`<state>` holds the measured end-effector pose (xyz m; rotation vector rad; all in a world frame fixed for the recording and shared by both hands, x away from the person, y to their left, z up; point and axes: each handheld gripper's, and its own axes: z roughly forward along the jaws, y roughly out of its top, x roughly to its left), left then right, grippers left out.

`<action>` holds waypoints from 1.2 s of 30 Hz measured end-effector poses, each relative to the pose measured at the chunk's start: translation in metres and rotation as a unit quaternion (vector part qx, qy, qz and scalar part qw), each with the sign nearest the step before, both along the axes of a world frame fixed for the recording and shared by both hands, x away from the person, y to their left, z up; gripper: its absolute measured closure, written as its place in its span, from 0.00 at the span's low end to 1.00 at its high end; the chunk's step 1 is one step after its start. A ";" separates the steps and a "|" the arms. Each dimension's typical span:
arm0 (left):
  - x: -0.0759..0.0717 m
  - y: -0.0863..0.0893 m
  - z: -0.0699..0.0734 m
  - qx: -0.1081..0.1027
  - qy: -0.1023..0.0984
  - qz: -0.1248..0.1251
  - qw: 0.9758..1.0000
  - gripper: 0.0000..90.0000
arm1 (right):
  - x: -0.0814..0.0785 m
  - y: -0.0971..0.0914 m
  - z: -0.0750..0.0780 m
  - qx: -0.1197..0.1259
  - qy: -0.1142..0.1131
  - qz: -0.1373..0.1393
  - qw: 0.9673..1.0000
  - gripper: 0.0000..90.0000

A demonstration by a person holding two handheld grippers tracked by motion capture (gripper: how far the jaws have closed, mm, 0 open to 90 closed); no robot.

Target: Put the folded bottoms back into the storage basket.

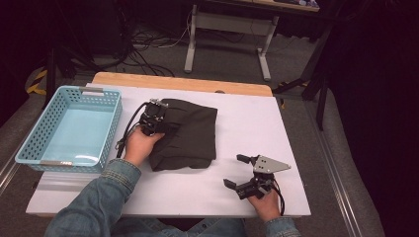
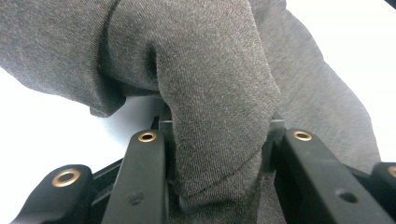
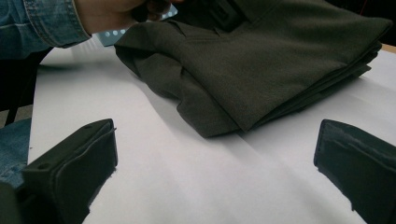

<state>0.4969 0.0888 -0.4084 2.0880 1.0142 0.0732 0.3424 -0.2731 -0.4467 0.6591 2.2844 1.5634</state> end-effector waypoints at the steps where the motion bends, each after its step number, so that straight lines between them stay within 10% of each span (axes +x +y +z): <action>1: -0.001 -0.001 0.003 -0.002 -0.001 -0.002 1.000 0.73 | 0.000 0.000 0.000 0.000 0.000 0.000 1.000 0.00; 36: -0.023 0.008 0.077 -0.009 -0.078 -0.038 0.996 0.73 | -0.001 0.000 0.000 0.001 0.000 0.001 1.000 0.00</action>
